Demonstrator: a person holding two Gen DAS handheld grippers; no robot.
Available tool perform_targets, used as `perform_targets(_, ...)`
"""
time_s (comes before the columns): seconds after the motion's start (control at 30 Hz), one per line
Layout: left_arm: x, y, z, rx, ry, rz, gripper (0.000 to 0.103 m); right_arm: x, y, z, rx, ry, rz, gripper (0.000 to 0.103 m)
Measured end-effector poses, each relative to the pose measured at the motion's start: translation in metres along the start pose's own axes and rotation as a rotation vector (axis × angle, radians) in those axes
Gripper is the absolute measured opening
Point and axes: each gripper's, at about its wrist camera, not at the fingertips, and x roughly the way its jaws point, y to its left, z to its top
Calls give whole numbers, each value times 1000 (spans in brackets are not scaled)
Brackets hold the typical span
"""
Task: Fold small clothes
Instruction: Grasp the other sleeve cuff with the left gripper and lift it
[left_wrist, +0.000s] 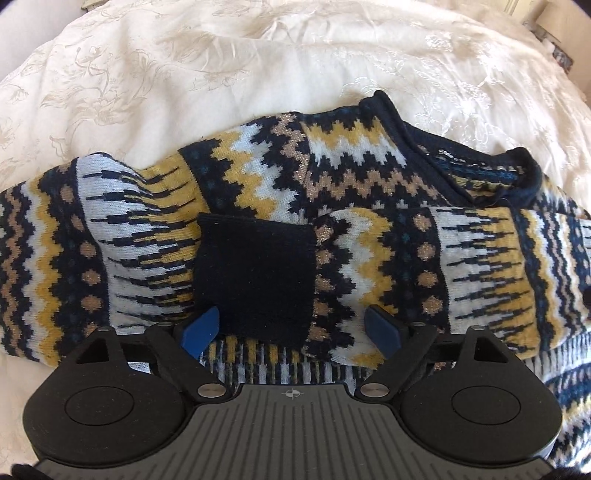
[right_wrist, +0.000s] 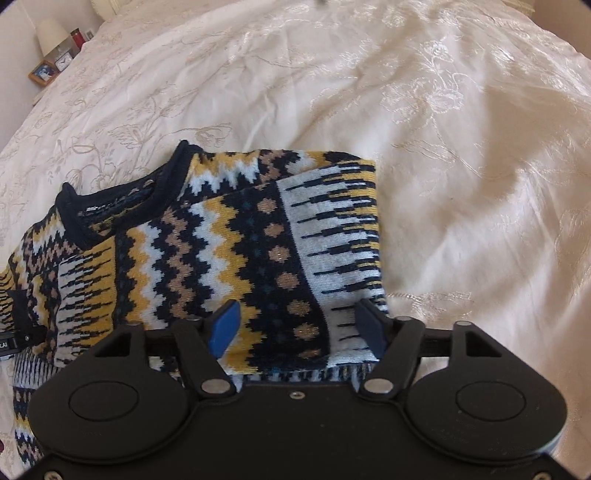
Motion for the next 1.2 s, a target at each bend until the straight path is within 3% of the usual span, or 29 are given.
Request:
perform_targets(0.1, -8, 3, -5, 33, -20, -32, 89, -13, 12, -2, -27, -27, 3, 86)
perform_targets(0.23, -36, 21, -10, -31, -76, -91, 88, -34, 27, -6, -31, -70, 48, 94)
perform_targets(0.4, -75, 79, -31, -143, -158, -6, 88, -51, 49, -16, -75, -85, 96, 102)
perform_targets(0.67, -103, 207, -56, -385, -188, 185, 88, -64, 90, -34, -112, -72, 161, 102)
perform_targets(0.8, -111, 264, -63, -481, -206, 245, 88, -68, 112, -37, -132, -67, 188, 102)
perform_targets(1.0, -105, 316, -66, -568, -226, 265, 88, -71, 143, -39, -165, -66, 212, 102)
perform_targets(1.2, -91, 334, -56, -551, -261, 250, 88, -74, 165, -43, -192, -56, 226, 102)
